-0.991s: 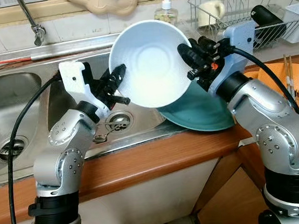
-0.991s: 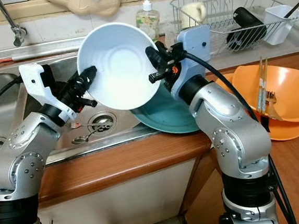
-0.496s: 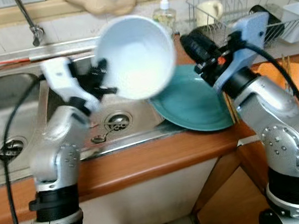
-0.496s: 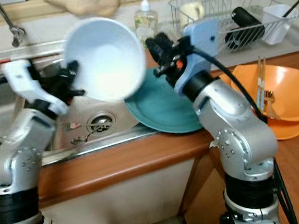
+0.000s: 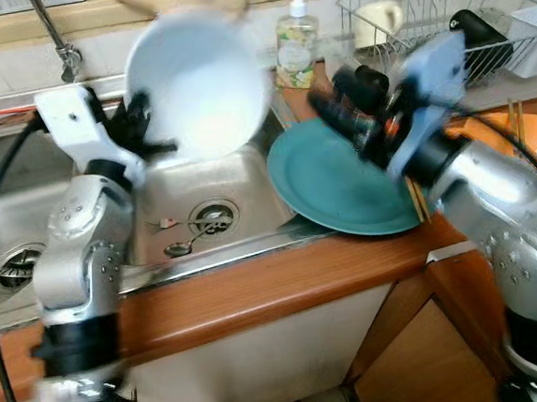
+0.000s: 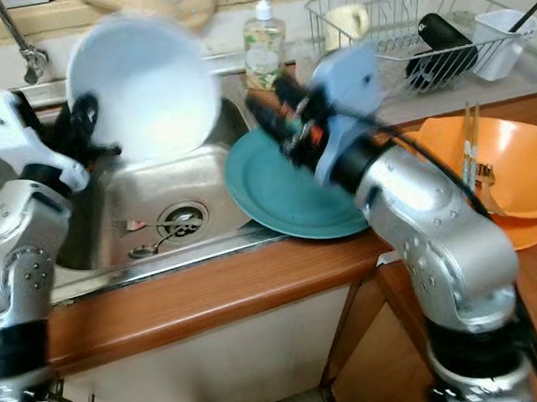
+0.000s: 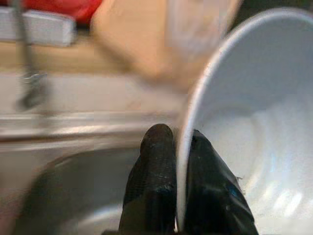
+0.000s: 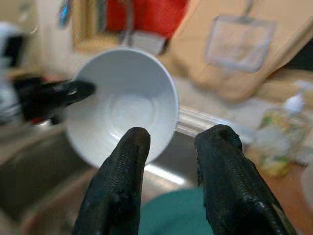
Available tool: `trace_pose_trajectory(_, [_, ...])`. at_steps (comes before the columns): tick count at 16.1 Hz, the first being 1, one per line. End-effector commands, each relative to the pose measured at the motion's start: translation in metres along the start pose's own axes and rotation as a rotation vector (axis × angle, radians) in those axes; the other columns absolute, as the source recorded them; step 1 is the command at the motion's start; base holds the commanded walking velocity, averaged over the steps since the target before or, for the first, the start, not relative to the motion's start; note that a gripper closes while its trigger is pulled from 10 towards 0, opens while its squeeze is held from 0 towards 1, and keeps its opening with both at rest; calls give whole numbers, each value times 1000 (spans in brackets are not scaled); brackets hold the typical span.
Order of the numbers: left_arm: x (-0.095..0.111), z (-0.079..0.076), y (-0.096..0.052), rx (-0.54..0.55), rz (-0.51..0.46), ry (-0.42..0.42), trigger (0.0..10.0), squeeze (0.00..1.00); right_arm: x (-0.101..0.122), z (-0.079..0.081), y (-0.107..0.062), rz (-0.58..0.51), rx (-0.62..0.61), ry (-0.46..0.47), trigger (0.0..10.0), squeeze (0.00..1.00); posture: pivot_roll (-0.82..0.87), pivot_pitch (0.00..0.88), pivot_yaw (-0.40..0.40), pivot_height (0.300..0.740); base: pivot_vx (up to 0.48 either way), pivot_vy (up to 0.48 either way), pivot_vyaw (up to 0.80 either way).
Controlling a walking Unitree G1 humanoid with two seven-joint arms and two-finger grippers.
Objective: Kitchen organization
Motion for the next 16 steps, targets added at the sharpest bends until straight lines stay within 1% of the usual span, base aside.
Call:
trace_pose_trajectory(1, [-10,8,4,41,61,94,0,0,-3,12,-2,26,76,-17,10000,0,-65,0,41,740,0,0,0])
trace_pose_trajectory(2, [-25,12,6,40,137,136,0,0,-7,21,-5,52,129,-25,10000,0,-68,0,45,740,0,0,0])
trace_pose_trajectory(3, [-31,14,7,39,167,166,0,0,-9,24,-7,64,153,-25,10000,0,-68,0,45,740,0,0,0])
trace_pose_trajectory(4, [-42,15,9,34,220,195,0,0,-13,30,-10,87,194,-30,10000,0,-71,0,50,740,0,0,0])
trace_pose_trajectory(5, [-58,17,12,28,291,218,0,0,-20,36,-13,128,243,-38,10000,0,-74,0,52,740,0,0,0])
trace_pose_trajectory(6, [-68,18,14,26,337,238,39,0,-24,40,-16,157,267,-42,10000,0,-79,0,56,740,0,0,0])
trace_pose_trajectory(7, [-76,20,16,33,370,241,314,0,-27,40,-17,174,274,-45,10000,0,-83,0,59,740,0,0,0])
trace_pose_trajectory(8, [-85,21,17,23,415,274,863,0,-29,40,-19,189,274,-52,10000,0,-83,0,59,740,0,0,0])
trace_pose_trajectory(9, [-85,21,17,23,415,274,863,0,-29,40,-19,189,274,-52,10000,0,-83,0,59,740,0,0,0])
trace_pose_trajectory(11, [-93,21,18,5,458,289,3843,0,-30,39,-19,199,273,-58,10000,0,-90,0,63,740,0,0,0])
trace_pose_trajectory(12, [-100,19,20,-14,497,317,9882,0,-31,40,-20,205,281,-66,10000,0,-91,0,62,740,0,0,0])
trace_pose_trajectory(13, [-103,18,22,-28,516,339,10000,0,-32,41,-21,209,293,-73,10000,0,-92,0,60,740,0,0,0])
trace_pose_trajectory(14, [-106,16,23,-42,530,335,10000,0,-32,42,-21,212,299,-81,10000,0,-97,0,60,740,0,0,0])
trace_pose_trajectory(15, [-107,15,23,-47,536,331,10000,47,-32,42,-21,214,300,-84,10000,0,-97,0,60,740,0,0,0])
trace_pose_trajectory(16, [-108,15,23,-52,542,332,10000,702,-32,41,-21,217,300,-87,10000,0,-97,0,60,740,0,0,0])
Point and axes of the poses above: a point about 5 cm out from each wrist's last joint towards the gripper, its own y axis pointing out of the wrist towards the gripper, its own x axis along the axis of the wrist's last joint, z = x × y, the point moved 4 cm from there along y, pointing out of the wrist towards the gripper, and after that the axes turned 14 degrees about -y, right-handed, at the moved point
